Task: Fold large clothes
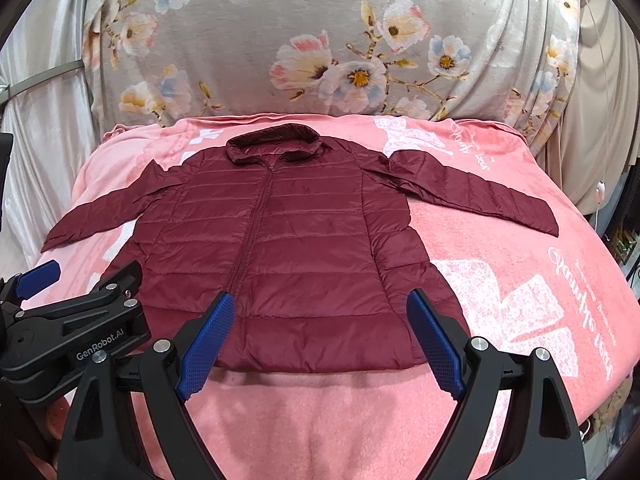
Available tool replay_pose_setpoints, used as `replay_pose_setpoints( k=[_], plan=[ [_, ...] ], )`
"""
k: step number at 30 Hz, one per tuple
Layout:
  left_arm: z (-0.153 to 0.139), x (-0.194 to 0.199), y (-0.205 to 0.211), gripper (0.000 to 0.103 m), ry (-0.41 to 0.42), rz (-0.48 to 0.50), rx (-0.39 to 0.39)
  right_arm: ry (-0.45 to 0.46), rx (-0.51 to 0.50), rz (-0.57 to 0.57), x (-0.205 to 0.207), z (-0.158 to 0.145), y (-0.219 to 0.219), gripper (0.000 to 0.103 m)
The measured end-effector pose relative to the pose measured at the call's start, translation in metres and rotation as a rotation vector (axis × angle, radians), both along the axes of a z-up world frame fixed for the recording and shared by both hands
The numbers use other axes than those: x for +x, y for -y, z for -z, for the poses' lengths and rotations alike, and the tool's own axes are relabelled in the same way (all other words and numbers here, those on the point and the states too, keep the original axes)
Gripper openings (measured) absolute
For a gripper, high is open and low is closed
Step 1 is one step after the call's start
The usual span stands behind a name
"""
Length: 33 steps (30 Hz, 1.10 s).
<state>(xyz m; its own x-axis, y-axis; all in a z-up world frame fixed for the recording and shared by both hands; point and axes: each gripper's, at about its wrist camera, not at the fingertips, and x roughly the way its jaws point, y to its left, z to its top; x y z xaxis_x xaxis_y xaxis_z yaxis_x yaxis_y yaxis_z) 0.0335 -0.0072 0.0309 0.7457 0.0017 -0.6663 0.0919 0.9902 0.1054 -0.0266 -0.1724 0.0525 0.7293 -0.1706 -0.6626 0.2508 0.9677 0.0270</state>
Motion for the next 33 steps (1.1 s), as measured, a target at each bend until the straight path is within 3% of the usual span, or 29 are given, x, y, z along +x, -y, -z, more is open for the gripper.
replay_pose_setpoints(
  k=[33],
  plan=[
    [0.007,0.018,-0.001,0.098,-0.018,-0.013,0.003,-0.025,0.005,-0.017,0.026,0.007,-0.004,0.085]
  ],
)
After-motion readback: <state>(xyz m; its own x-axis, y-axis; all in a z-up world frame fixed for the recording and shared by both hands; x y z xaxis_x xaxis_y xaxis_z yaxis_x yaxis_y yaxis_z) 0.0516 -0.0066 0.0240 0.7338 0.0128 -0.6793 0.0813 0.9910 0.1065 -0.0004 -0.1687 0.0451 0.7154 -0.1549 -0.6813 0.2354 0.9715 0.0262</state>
